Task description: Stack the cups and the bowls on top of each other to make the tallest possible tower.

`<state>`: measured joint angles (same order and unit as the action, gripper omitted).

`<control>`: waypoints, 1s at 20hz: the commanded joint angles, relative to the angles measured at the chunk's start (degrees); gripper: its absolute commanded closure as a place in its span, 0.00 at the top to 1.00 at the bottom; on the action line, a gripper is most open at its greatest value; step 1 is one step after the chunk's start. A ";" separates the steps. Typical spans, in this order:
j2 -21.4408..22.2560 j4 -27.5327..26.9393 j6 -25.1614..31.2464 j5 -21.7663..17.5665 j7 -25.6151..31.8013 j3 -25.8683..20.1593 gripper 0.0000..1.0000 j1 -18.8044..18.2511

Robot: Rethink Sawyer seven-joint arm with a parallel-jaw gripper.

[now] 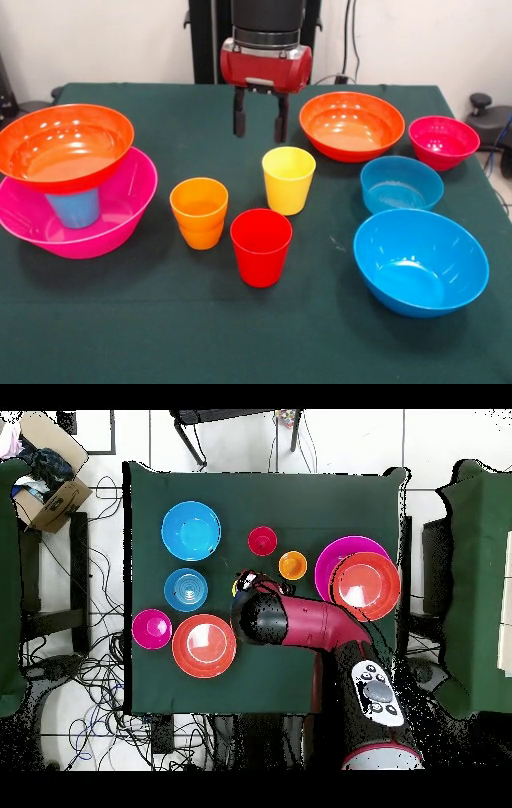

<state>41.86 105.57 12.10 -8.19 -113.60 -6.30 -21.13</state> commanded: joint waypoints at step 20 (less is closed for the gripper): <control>-4.25 -0.50 1.80 0.39 -4.63 -4.20 1.00 -1.63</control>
<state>37.31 104.23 12.10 -8.22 -113.60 -6.47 -22.77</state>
